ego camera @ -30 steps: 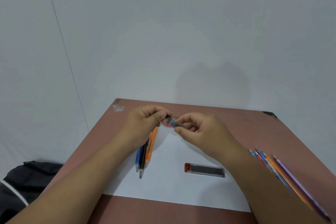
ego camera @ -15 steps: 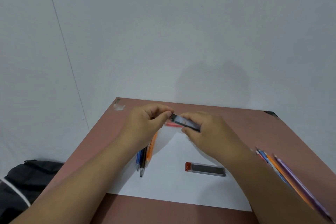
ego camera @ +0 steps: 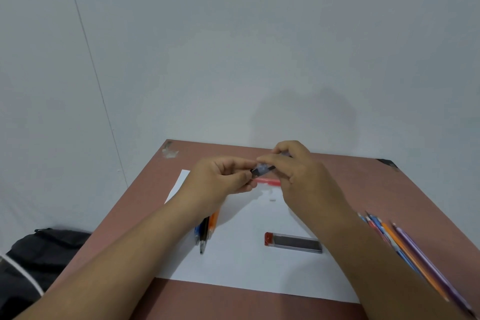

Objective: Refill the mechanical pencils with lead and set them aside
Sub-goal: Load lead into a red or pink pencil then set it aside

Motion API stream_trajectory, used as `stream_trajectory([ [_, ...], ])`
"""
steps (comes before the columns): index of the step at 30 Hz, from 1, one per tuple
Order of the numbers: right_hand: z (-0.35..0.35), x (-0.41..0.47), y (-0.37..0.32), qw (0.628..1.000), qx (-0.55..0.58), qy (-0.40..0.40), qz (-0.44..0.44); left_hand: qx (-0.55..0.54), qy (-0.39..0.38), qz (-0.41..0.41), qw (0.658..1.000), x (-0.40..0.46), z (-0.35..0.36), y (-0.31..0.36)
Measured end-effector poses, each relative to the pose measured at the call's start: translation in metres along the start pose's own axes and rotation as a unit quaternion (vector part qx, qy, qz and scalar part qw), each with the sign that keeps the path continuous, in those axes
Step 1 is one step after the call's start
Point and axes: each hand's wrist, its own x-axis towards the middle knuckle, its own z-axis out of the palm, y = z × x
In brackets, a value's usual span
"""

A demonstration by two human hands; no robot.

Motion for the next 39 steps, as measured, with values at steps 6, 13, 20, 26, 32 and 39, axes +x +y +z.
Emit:
stream_trajectory([
  [6,-0.006,0.002,-0.006,1.000,-0.015,0.013,0.012,-0.110,-0.017,-0.055,0.992,0.001,0.001,0.001],
  [13,-0.009,0.000,-0.008,0.998,-0.036,0.036,-0.022,-0.128,-0.015,-0.059,0.990,0.003,-0.001,0.000],
  [20,-0.003,0.000,-0.010,0.996,-0.033,0.085,-0.025,-0.118,-0.007,-0.054,0.992,0.006,-0.002,-0.002],
  [26,-0.005,0.002,-0.009,0.999,0.036,0.040,-0.004,-0.164,-0.021,-0.072,0.984,0.004,0.000,-0.001],
  [32,-0.009,0.002,-0.014,0.998,0.041,0.048,-0.005,-0.205,-0.071,-0.127,0.968,0.006,-0.004,0.000],
  [39,-0.011,0.001,-0.017,0.999,0.024,0.036,0.000,-0.220,-0.089,-0.123,0.964,0.007,-0.003,0.001],
])
